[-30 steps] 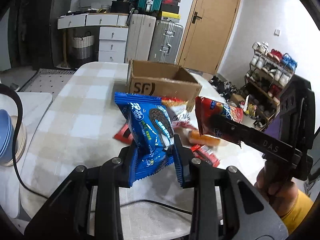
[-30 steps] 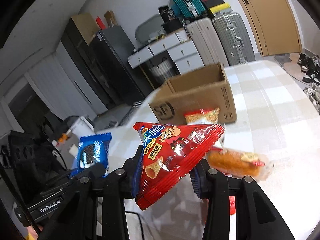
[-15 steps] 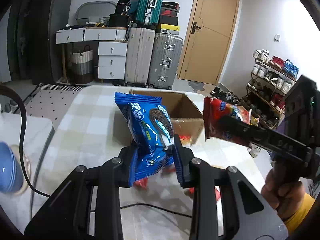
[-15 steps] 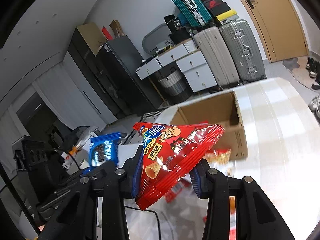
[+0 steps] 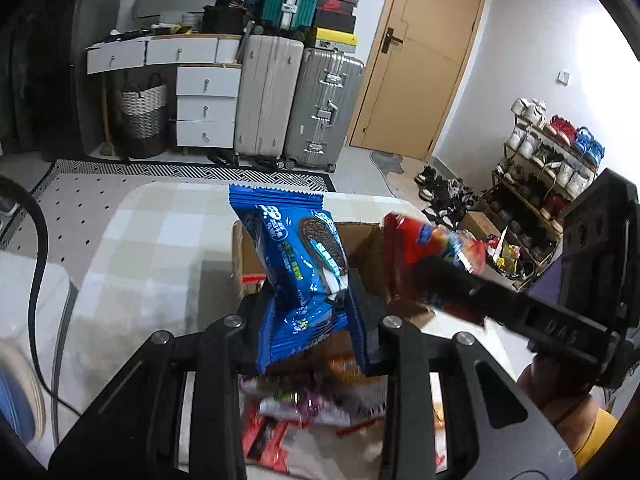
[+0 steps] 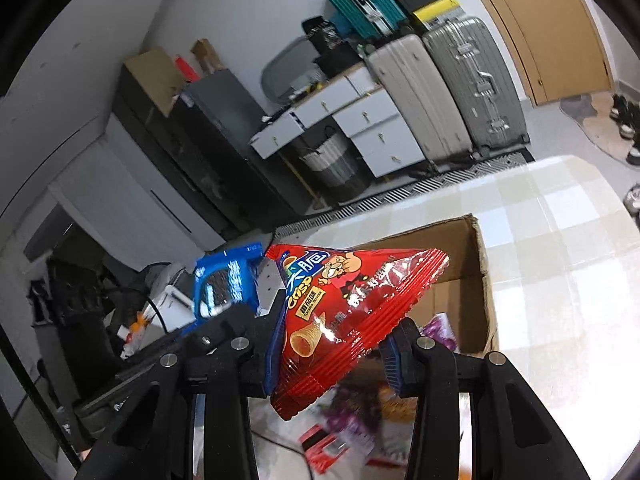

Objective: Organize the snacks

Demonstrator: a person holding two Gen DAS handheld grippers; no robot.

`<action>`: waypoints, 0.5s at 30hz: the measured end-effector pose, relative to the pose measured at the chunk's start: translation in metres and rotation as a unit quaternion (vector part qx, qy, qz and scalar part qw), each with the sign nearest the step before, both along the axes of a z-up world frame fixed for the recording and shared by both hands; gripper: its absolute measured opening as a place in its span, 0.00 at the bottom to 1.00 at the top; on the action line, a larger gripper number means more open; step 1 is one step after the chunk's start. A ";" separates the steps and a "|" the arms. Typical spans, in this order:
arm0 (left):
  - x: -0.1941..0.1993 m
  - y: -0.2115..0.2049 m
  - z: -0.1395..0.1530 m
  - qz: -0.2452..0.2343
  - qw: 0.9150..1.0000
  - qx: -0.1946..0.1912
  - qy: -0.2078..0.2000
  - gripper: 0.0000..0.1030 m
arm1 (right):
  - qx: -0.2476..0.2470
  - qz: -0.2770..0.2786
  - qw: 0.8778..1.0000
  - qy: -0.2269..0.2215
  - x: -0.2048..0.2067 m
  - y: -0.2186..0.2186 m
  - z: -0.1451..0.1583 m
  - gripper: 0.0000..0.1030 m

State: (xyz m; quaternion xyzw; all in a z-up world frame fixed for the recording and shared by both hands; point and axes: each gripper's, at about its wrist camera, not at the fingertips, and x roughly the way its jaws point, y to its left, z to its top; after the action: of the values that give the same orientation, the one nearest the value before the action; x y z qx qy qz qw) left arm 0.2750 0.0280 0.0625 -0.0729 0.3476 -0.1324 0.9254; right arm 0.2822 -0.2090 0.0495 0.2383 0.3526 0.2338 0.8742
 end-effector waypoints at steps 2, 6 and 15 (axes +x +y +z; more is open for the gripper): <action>0.020 -0.005 -0.005 -0.004 1.000 0.006 0.008 0.27 | -0.006 -0.005 1.000 0.008 0.014 -0.002 -0.008 0.39; 0.074 -0.019 -0.025 -0.005 0.999 0.014 0.033 0.27 | -0.019 -0.006 1.000 0.022 0.032 -0.004 -0.024 0.39; 0.165 -0.047 -0.077 -0.017 0.994 0.052 0.092 0.27 | -0.055 -0.017 0.997 0.060 0.055 -0.005 -0.056 0.39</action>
State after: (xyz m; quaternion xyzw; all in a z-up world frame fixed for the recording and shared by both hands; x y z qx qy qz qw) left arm 0.4400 -0.0195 -0.0146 -0.0308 0.4390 -0.1222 0.8896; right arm 0.3375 -0.2135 -0.0068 0.2097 0.4128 0.1848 0.8669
